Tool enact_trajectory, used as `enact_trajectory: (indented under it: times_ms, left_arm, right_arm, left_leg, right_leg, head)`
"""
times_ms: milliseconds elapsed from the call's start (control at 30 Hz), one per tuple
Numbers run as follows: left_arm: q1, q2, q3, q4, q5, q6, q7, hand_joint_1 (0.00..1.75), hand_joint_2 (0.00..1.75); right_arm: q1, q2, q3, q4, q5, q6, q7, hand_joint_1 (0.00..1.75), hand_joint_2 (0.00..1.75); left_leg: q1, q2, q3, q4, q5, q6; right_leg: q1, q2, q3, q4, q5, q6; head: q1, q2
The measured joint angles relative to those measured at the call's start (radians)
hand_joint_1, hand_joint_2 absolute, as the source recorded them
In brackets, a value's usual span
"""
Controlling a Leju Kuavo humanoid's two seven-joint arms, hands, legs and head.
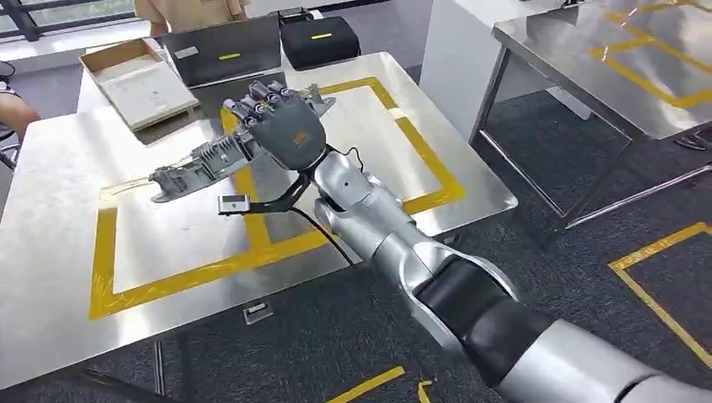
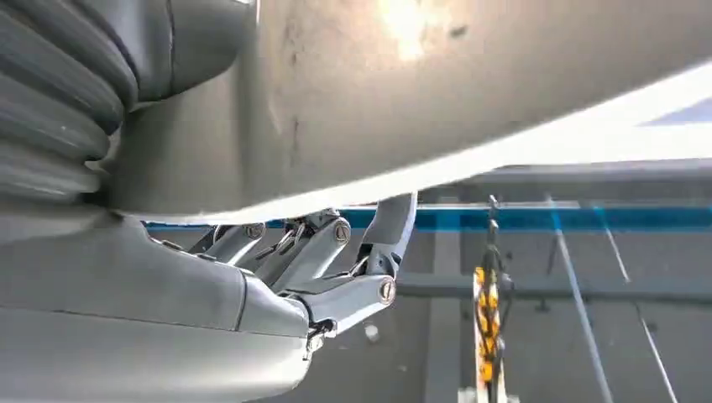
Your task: Take the parts from the cabinet and place them on the table.
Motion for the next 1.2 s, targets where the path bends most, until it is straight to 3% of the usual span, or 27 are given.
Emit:
enact_trajectory:
  times_ms: [33,67,100,133,367,400,467,633,667,900,933,1200]
  left_arm:
    - [0.004,0.000,-0.001,0.000,-0.005,0.003,-0.001,0.00,0.00]
    - [0.007,-0.001,-0.003,0.000,-0.010,0.008,-0.001,0.00,0.00]
    - [0.008,-0.002,-0.005,0.001,-0.015,0.012,-0.001,0.00,0.00]
    - [0.007,-0.003,-0.009,0.001,-0.020,0.015,-0.001,0.00,0.00]
    - [0.008,-0.005,-0.028,0.003,-0.043,0.033,0.009,0.00,0.00]
    - [0.009,-0.005,-0.031,0.003,-0.044,0.033,0.009,0.00,0.00]
    - [0.008,-0.004,-0.035,0.003,-0.047,0.033,0.009,0.00,0.00]
    - [0.013,-0.001,-0.040,0.003,-0.050,0.035,0.000,0.00,0.00]
    - [0.013,-0.001,-0.041,0.003,-0.054,0.035,0.000,0.00,1.75]
    - [0.016,0.000,-0.063,0.003,-0.078,0.041,0.002,0.00,1.75]
    - [0.015,0.000,-0.066,0.003,-0.078,0.041,0.000,0.00,0.00]
    - [0.007,-0.003,-0.072,0.003,-0.075,0.036,-0.013,0.00,0.00]
  right_arm:
    - [-0.014,-0.009,-0.005,0.022,0.002,0.000,0.015,1.75,1.75]
    - [-0.026,-0.026,-0.013,0.043,0.002,0.001,0.030,1.75,1.75]
    - [-0.033,-0.035,-0.018,0.066,0.000,0.002,0.042,1.75,1.75]
    - [-0.038,-0.052,-0.025,0.086,-0.001,0.003,0.048,1.75,1.75]
    - [-0.044,-0.175,-0.089,0.179,0.008,0.038,0.120,1.75,1.75]
    - [-0.044,-0.192,-0.096,0.188,0.010,0.047,0.130,1.75,1.75]
    - [-0.042,-0.238,-0.102,0.205,0.013,0.071,0.169,1.75,1.75]
    - [-0.020,-0.340,-0.128,0.232,0.003,0.078,0.196,1.75,1.75]
    - [-0.012,-0.356,-0.137,0.234,-0.012,0.073,0.183,0.00,0.00]
    - [0.055,-0.420,-0.224,0.237,-0.120,0.008,0.053,0.00,0.00]
    - [0.064,-0.425,-0.232,0.237,-0.122,0.007,0.049,0.00,0.00]
    - [0.080,-0.435,-0.262,0.237,-0.106,0.013,0.037,0.00,0.00]
  left_leg:
    - [0.000,-0.001,0.000,0.000,0.013,0.006]
    - [0.003,-0.002,0.002,-0.004,0.020,0.006]
    - [0.002,-0.004,0.002,-0.004,0.021,0.003]
    - [0.002,-0.008,0.000,-0.005,0.020,0.004]
    - [-0.001,-0.014,0.003,-0.005,0.010,0.022]
    - [-0.002,-0.013,0.003,-0.005,0.010,0.023]
    - [-0.005,-0.011,0.003,-0.004,0.009,0.025]
    - [-0.006,-0.010,0.004,-0.004,0.010,0.029]
    - [-0.006,-0.010,0.005,-0.004,0.010,0.029]
    - [-0.005,-0.007,0.010,-0.007,0.009,0.028]
    - [-0.005,-0.007,0.011,-0.008,0.009,0.028]
    - [-0.005,-0.004,0.014,-0.009,0.009,0.026]
  right_leg:
    - [0.000,0.000,0.001,-0.002,-0.005,0.007]
    - [0.002,-0.002,0.004,0.000,-0.007,0.004]
    - [0.003,-0.003,0.005,-0.004,0.001,-0.012]
    - [0.005,-0.004,0.007,-0.007,0.000,-0.019]
    - [0.004,-0.009,0.021,-0.027,-0.003,-0.017]
    - [0.003,-0.009,0.022,-0.028,-0.002,-0.011]
    - [-0.001,-0.008,0.023,-0.032,-0.001,0.020]
    - [-0.002,-0.008,0.024,-0.032,-0.001,0.027]
    - [-0.002,-0.008,0.024,-0.032,-0.002,0.027]
    - [-0.001,-0.007,0.026,-0.031,-0.004,0.028]
    - [-0.001,-0.006,0.027,-0.030,-0.004,0.028]
    - [-0.001,-0.004,0.027,-0.028,-0.005,0.026]
  head:
    - [0.001,0.000]
    - [0.000,0.000]
    - [0.002,0.000]
    - [0.002,0.000]
    - [0.004,0.000]
    - [0.004,0.000]
    - [0.003,0.000]
    - [0.003,0.000]
    - [0.003,0.000]
    - [0.003,0.000]
    - [0.003,0.000]
    - [0.003,0.000]
